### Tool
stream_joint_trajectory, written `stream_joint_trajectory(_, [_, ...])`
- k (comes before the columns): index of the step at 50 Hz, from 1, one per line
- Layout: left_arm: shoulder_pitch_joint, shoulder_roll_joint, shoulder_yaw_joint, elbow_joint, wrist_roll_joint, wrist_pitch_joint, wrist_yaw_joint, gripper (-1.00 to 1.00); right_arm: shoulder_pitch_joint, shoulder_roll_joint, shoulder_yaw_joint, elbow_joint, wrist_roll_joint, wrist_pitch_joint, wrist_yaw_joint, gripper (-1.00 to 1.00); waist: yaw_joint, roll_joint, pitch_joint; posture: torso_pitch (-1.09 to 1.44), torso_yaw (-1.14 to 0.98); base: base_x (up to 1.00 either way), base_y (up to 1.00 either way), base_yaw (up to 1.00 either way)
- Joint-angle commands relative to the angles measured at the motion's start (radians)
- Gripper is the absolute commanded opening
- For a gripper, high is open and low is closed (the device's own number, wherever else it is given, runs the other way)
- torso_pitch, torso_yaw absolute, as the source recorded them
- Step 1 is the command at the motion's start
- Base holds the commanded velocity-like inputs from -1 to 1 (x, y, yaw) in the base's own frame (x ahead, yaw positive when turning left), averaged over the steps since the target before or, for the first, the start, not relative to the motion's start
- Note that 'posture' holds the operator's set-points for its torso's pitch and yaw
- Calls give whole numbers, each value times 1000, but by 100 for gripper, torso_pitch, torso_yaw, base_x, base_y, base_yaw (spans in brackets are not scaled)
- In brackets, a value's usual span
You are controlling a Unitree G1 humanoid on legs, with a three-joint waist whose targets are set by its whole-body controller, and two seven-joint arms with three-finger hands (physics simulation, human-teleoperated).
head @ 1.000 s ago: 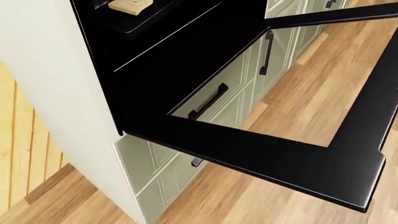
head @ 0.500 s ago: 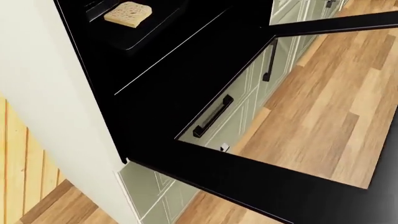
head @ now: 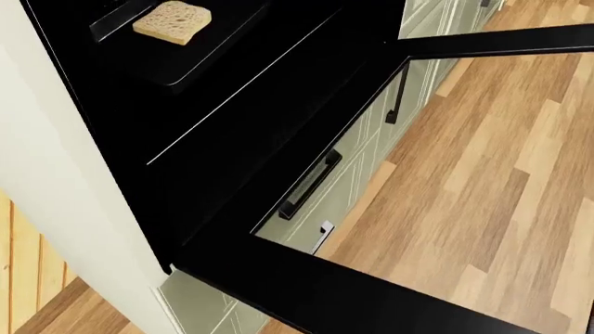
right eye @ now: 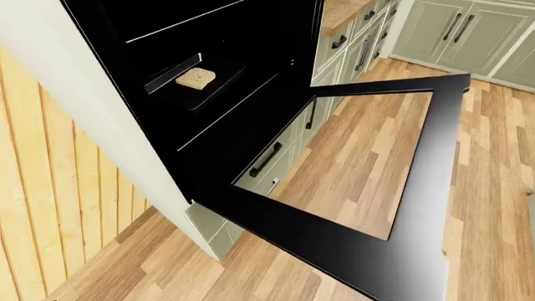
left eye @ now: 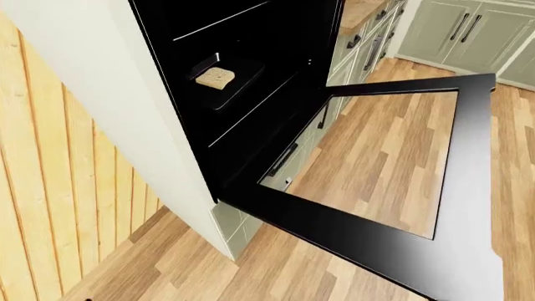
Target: Close the oven door.
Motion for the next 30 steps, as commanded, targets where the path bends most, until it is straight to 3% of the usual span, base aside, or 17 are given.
stream_joint_trajectory(1, [3,20,5,-11,-4,-16,17,100,-2,-19,-10,-13,12,-25,-35,100,0,1,-9,0,0,0,0,0])
stream_joint_trajectory(6, [6,21,3,-11,-10,-18,14,100,-10,-15,-49,-15,80,-70,15,100,-8,15,-7,0,0,0,0,0])
stream_joint_trajectory(12, [6,22,1,-11,-15,-12,14,100,-10,-15,-35,-13,85,-13,48,100,-17,20,1,0,0,0,0,0])
stream_joint_trajectory(17, [5,21,1,-11,-13,-12,16,100,-14,-12,-61,-14,143,-6,112,100,-22,21,6,0,0,0,0,0])
stream_joint_trajectory(21, [1,20,1,-11,-16,-11,12,100,-39,-14,-112,-15,268,21,206,100,-24,24,8,0,0,0,0,0])
stream_joint_trajectory(30, [5,21,1,-11,-20,-13,11,100,-64,-28,-123,-14,461,77,373,100,-26,25,4,0,0,0,0,0])
